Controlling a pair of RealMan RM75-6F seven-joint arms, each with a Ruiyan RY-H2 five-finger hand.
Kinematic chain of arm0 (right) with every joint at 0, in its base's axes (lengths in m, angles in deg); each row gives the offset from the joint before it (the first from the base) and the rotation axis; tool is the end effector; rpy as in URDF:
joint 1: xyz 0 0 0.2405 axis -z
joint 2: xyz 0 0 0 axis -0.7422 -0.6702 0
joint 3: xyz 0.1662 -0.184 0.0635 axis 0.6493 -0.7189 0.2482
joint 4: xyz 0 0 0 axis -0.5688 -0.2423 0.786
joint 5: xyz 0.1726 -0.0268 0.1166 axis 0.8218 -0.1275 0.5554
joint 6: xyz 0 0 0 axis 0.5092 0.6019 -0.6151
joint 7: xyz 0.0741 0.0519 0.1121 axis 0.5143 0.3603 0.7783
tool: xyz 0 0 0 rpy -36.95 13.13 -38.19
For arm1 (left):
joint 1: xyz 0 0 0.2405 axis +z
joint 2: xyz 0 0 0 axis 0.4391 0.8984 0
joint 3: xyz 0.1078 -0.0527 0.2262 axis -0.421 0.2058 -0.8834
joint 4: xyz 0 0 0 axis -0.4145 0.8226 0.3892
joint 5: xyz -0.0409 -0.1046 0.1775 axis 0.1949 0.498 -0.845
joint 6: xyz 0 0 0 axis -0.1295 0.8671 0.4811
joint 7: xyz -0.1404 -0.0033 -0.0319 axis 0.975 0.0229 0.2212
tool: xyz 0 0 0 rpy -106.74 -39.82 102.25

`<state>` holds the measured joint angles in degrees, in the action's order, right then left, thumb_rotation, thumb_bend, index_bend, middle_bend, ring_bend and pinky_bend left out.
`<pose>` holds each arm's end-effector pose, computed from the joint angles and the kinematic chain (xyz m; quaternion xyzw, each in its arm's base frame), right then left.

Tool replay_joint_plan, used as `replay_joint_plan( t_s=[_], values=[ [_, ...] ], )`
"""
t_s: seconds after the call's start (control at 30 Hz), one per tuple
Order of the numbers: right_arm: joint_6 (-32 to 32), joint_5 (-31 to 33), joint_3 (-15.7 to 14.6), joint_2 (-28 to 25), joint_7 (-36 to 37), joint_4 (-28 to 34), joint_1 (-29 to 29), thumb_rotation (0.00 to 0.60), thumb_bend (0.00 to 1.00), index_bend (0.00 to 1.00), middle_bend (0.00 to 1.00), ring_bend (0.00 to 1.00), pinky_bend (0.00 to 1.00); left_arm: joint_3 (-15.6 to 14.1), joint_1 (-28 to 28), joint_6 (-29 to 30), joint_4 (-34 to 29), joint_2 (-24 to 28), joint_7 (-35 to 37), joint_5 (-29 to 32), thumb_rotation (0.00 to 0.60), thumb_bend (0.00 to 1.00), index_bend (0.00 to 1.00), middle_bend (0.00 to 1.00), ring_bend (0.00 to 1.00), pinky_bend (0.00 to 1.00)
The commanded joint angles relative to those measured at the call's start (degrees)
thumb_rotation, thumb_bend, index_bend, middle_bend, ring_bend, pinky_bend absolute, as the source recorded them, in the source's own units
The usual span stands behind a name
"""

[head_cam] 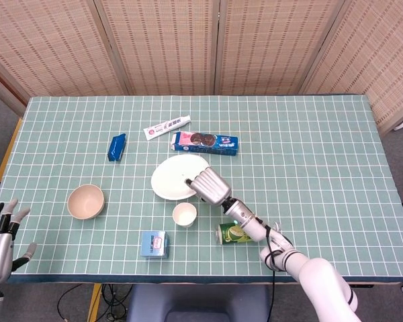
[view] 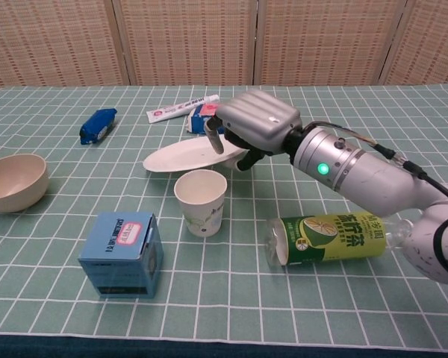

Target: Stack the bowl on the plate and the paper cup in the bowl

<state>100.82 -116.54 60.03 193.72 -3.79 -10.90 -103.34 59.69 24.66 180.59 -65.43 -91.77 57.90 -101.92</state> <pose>-0.0930 -0.3877 -0.1005 0.7957 -0.1394 0.4611 0.3671 -0.2743 0.1622 0.1615 -0.5786 -0.3412 -0.3515 0.6521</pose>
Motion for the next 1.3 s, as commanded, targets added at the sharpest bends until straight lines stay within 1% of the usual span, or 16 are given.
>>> replay_joint_plan(
  t_s=[0.03,0.13,0.2,0.3,0.43,0.57,0.67,0.87,1.13,1.2,1.3],
  values=[
    [-1.90,1.07,0.12,-1.31,-1.83,2.61,0.13,0.600,0.14,0.43,0.86,0.90,1.00,-0.08,0.02,0.04,-0.07,-0.07,-0.13,-0.17,0.600,0.25,0.18,0.03,0.01,0.09],
    [-3.75,2.14,0.59,-2.49,-3.43,5.42,-0.02,0.600,0.04,0.36,0.85,0.89,1.00,-0.07,0.10,0.18,-0.19,-0.05,-0.28,-0.20,0.600,0.25,0.18,0.03,0.01,0.09],
    [-5.01,3.02,1.02,-3.53,-4.75,7.75,-0.03,0.600,0.00,0.31,0.83,0.88,1.00,-0.07,0.20,0.35,-0.24,0.02,-0.28,-0.24,0.600,0.25,0.18,0.03,0.01,0.09],
    [-6.78,4.10,1.32,-5.30,-6.78,11.18,0.17,0.600,0.00,0.24,0.82,0.86,1.00,-0.07,0.27,0.45,-0.31,0.15,-0.34,-0.27,0.600,0.25,0.18,0.03,0.01,0.09],
    [-9.69,5.82,1.57,-9.06,-10.39,17.13,0.62,0.600,0.00,0.15,0.79,0.85,1.00,-0.12,0.16,0.22,-0.37,0.25,-0.48,-0.42,0.600,0.25,0.18,0.03,0.01,0.09],
    [-12.04,7.30,1.70,-12.99,-13.35,22.47,1.03,0.600,0.00,0.10,0.77,0.84,1.00,-0.07,0.02,0.06,-0.36,0.18,-0.46,-0.54,0.600,0.25,0.18,0.03,0.00,0.09],
    [-12.34,8.16,1.78,-15.23,-15.47,25.50,1.71,0.600,0.00,0.07,0.77,0.84,1.00,-0.10,-0.05,-0.08,-0.30,0.19,-0.42,-0.64,0.600,0.25,0.18,0.03,0.00,0.09],
    [-7.97,8.61,1.72,-20.90,-17.05,32.10,5.20,0.600,0.00,0.07,0.77,0.84,1.00,0.38,-0.82,-0.91,-0.15,0.71,-0.63,-0.62,0.600,0.25,0.18,0.03,0.00,0.09],
    [1.24,10.39,1.04,-31.27,-21.24,43.08,13.68,0.600,0.00,0.07,0.74,0.80,1.00,1.61,-4.08,-5.11,0.98,2.03,-0.85,-0.22,0.600,0.25,0.19,0.03,0.01,0.09],
    [3.49,10.86,0.80,-33.25,-21.92,45.15,15.83,0.600,0.00,0.09,0.73,0.78,1.00,1.92,-4.92,-6.40,1.14,2.16,-0.15,0.25,0.600,0.25,0.19,0.03,0.01,0.09],
    [6.53,11.71,0.29,-36.56,-22.39,48.48,19.23,0.600,0.02,0.14,0.69,0.72,0.98,2.47,-6.43,-8.71,1.63,2.51,1.14,1.16,0.600,0.25,0.19,0.03,0.01,0.09]
  ],
)
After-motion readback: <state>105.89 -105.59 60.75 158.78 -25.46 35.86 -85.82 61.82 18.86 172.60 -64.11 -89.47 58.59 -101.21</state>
